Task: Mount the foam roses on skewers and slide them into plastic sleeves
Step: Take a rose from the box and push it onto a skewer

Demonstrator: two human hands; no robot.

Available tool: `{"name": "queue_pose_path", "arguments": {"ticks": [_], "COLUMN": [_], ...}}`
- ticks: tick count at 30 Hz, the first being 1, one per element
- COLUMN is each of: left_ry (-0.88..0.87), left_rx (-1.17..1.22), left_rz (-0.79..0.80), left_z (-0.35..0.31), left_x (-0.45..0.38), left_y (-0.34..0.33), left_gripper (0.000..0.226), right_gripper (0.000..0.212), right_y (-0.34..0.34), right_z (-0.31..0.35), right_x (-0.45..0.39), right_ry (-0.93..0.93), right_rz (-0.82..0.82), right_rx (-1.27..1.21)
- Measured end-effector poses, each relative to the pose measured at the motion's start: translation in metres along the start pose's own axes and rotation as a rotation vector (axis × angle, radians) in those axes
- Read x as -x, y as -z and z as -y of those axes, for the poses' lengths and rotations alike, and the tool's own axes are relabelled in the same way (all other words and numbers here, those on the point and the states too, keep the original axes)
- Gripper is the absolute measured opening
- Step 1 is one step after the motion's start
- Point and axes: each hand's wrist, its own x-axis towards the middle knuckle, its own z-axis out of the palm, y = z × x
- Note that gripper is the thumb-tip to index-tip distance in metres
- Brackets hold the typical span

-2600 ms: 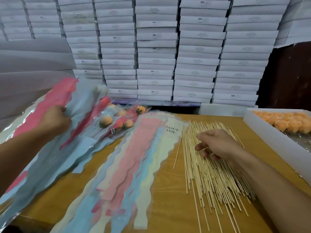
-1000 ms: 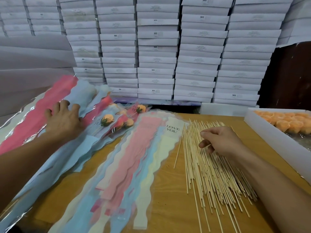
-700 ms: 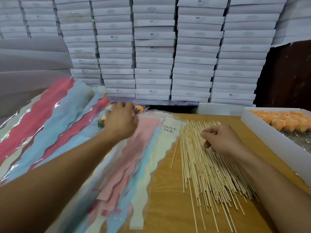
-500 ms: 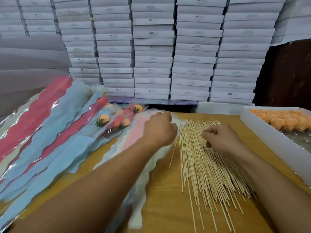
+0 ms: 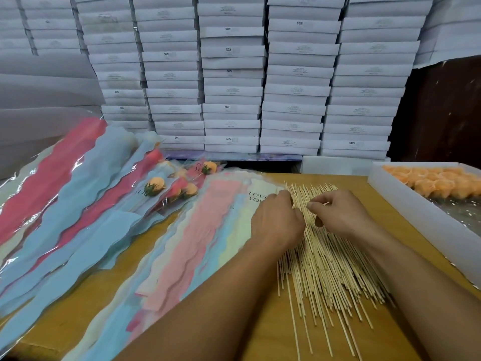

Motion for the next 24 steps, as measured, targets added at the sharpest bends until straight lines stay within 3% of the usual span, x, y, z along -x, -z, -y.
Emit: {"name": "queue_pose_path", "arguments": {"ticks": [24], "left_ry": [0.081], "left_rx": [0.144], "left_rz": [-0.016], "left_z": [0.005], "left_x": [0.01], "left_y": [-0.004], "left_gripper": [0.018], "right_gripper": [0.004], "right_y": [0.0], "right_z": [-0.007], "right_x": [-0.003], "right_ry": [0.022], "right_rz": [-0.035], "right_rx": [0.027]}}
